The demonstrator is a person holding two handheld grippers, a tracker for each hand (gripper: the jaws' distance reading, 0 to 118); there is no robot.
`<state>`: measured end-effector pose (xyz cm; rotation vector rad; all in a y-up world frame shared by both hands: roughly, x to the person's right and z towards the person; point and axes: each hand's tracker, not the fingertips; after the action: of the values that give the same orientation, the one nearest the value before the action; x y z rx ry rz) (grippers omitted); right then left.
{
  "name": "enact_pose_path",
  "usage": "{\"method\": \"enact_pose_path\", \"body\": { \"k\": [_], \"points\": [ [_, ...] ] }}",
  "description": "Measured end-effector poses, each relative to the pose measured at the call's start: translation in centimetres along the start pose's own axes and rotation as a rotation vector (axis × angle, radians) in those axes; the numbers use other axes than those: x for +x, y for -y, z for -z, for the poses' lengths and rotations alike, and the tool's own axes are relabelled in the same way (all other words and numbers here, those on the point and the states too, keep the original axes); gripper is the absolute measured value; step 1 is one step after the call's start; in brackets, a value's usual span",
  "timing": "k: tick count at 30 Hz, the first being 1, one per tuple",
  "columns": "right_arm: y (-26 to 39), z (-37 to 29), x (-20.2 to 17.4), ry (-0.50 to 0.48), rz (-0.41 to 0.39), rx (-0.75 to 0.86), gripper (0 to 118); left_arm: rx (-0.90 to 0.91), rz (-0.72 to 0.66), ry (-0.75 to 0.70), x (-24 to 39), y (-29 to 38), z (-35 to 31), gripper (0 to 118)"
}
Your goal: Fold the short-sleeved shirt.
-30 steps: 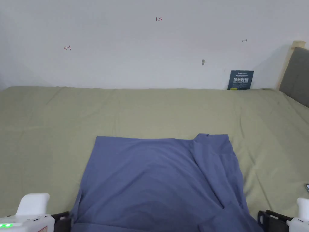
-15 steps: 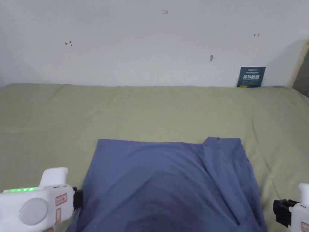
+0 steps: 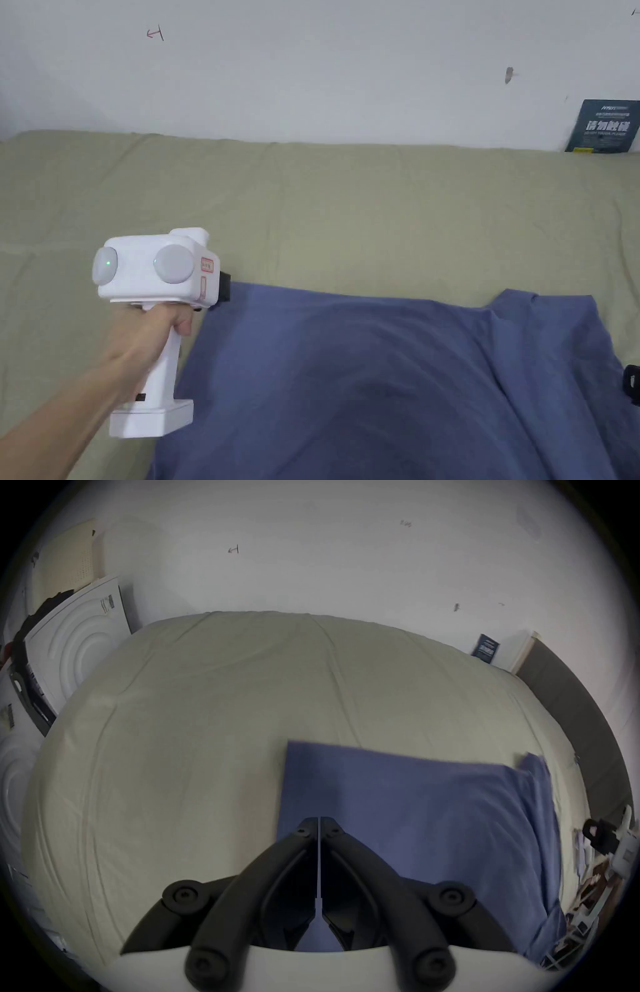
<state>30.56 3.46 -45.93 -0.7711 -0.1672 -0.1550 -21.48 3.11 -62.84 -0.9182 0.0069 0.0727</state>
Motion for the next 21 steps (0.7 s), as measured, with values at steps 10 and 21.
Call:
{"method": "enact_pose_path", "body": {
  "k": [10,21],
  "points": [
    [0.3,2.9,-0.8,0.019,-0.064,-0.034,3,-0.129,0.046,-0.013,0.4,-1.1,7.3,102],
    [0.0,3.9,0.9,0.027,-0.097,-0.053,3,-0.093,0.089,0.011,1.5,-1.7,4.8,3]
  ]
}}
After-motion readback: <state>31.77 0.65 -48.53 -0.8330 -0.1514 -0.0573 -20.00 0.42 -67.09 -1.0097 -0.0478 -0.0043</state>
